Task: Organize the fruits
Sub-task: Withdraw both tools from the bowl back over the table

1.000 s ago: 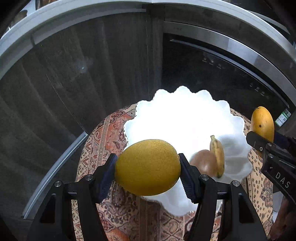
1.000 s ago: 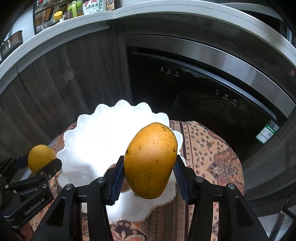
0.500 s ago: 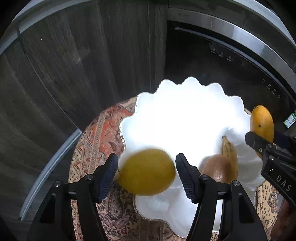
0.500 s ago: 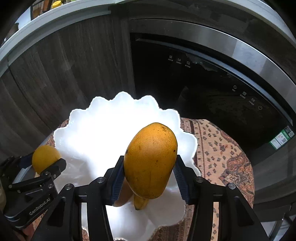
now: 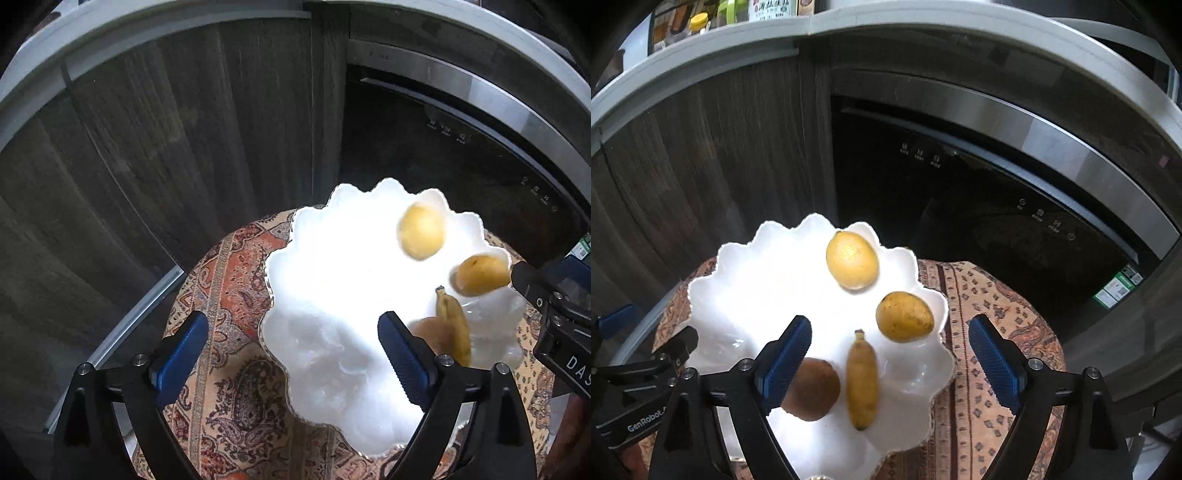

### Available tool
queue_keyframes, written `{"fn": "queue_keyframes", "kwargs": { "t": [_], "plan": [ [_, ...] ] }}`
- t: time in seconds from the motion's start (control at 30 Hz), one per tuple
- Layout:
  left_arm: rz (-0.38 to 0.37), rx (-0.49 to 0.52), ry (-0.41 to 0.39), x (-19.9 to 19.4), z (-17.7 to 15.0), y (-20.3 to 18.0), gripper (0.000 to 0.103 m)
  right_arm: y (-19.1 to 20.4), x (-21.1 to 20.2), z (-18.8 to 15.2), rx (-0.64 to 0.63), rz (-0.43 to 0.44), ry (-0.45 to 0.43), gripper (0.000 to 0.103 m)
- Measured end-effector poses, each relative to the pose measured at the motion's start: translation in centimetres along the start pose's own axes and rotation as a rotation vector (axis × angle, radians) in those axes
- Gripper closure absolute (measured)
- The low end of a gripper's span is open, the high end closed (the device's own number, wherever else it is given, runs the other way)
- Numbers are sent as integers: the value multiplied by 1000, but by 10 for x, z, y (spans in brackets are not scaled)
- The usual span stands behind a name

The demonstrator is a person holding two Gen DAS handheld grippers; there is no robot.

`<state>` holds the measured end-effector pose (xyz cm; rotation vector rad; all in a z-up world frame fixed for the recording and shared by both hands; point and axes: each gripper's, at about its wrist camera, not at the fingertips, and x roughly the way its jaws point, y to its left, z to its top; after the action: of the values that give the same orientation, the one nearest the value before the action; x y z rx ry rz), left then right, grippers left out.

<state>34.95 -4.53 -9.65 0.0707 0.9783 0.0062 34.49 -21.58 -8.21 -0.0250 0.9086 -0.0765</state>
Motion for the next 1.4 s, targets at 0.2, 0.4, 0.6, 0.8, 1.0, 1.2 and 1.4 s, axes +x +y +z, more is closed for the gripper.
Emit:
{"fn": "queue_keyframes", "kwargs": {
  "t": [0.2, 0.4, 0.6, 0.8, 1.0, 1.2, 1.4],
  "plan": [
    [0, 3, -34, -31, -9, -1, 1, -6, -29, -5, 24, 4, -24, 15],
    [-7, 10, -34, -52, -26, -2, 1, -9, -54, -20, 41, 8, -38, 15],
    [-3, 20, -41, -72, -42, -4, 1, -12, -80, -36, 46, 4, -51, 15],
    [5, 34, -65, -94, -57, -6, 1, -20, -98, -51, 59, 5, -55, 15],
    [11, 58, -79, -109, -71, -9, 1, -28, -112, -67, 68, 0, -56, 15],
    [19, 72, -86, -116, -85, -11, 1, -33, -118, -82, 76, 2, -45, 15],
    [21, 75, -83, -120, -100, -10, 1, -32, -121, -97, 79, 10, -32, 15]
  ]
}}
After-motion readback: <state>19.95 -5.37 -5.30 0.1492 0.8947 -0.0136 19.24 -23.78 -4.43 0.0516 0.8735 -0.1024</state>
